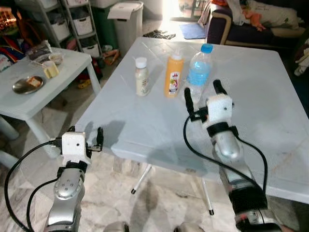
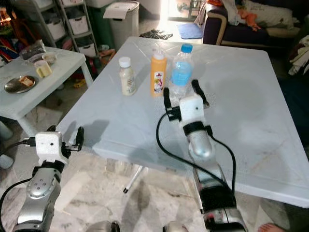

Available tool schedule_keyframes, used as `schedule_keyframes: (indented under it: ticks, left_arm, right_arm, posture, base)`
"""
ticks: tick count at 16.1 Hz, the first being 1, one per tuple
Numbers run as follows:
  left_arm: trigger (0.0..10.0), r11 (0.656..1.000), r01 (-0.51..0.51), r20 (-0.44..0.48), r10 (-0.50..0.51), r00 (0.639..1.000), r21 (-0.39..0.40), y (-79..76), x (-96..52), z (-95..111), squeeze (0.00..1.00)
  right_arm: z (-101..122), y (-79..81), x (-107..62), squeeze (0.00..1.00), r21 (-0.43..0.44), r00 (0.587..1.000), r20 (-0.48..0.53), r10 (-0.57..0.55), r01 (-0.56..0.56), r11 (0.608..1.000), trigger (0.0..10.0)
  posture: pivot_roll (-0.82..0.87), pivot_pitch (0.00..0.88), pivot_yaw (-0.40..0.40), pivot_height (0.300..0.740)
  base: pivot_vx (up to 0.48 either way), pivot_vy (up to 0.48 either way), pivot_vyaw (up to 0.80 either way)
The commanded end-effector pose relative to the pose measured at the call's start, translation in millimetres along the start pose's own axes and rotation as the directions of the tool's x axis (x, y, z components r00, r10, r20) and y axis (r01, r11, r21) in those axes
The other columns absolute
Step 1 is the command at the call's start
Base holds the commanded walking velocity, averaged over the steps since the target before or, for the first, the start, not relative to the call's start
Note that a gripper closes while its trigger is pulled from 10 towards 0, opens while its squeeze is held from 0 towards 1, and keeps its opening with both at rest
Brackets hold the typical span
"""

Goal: Restocking fridge

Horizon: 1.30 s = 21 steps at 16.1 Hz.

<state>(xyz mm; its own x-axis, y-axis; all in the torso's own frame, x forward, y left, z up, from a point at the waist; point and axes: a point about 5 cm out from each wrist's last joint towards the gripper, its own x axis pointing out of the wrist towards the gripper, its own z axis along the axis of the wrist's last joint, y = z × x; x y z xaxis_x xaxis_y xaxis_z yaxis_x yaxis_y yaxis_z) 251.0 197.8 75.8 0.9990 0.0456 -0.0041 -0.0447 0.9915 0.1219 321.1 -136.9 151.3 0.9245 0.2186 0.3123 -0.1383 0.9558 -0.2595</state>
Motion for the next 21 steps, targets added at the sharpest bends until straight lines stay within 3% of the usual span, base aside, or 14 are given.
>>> schedule_keyframes:
  ticks: [1,6,12,16,20,21]
  left_arm:
    - [10.0,1.0,-0.007,0.004,0.007,1.0,0.017,4.6,-1.3,3,0.0]
    - [10.0,0.998,0.028,-0.002,-0.027,1.0,0.054,6.6,-4.7,5,0.0]
    - [10.0,0.993,0.049,-0.006,-0.048,0.999,0.106,15.7,-9.0,12,0.0]
    - [10.0,0.991,0.051,-0.02,-0.048,0.999,0.126,23.1,-15.1,11,0.0]
    - [10.0,0.987,0.071,-0.025,-0.068,0.997,0.143,21.2,-16.0,15,0.0]
    - [10.0,0.987,0.072,-0.027,-0.069,0.997,0.144,21.4,-16.3,15,0.0]
  right_arm:
    - [4,-6.5,7.3,0.0,0.004,1.0,0.012,-0.023,0.023,1.0,10.0]
    - [22,-22.0,34.7,0.0,-0.015,0.996,0.058,-0.066,0.066,0.998,10.0]
    - [30,-41.8,54.4,0.0,-0.024,0.991,0.068,-0.119,0.121,0.992,10.0]
    - [40,-40.8,64.4,0.0,-0.035,0.989,0.103,-0.108,0.112,0.993,10.0]
    - [50,-45.4,75.5,0.0,-0.034,0.986,0.129,-0.108,0.114,0.993,10.0]
    - [49,-47.2,77.5,0.0,0.006,0.986,0.104,-0.129,0.129,0.992,10.0]
  posture:
    - [-0.04,0.071,0.033,0.74]
    - [-0.03,0.072,0.046,0.74]
    - [0.04,0.1,0.078,0.74]
    - [0.06,0.099,0.082,0.74]
    - [0.06,0.102,0.09,0.74]
    - [0.06,0.103,0.094,0.74]
  base:
    - [0.0,0.0,0.0]
    - [0.0,0.0,0.0]
    - [0.0,0.0,0.0]
    - [0.0,0.0,0.0]
    - [0.0,0.0,0.0]
    - [0.0,0.0,0.0]
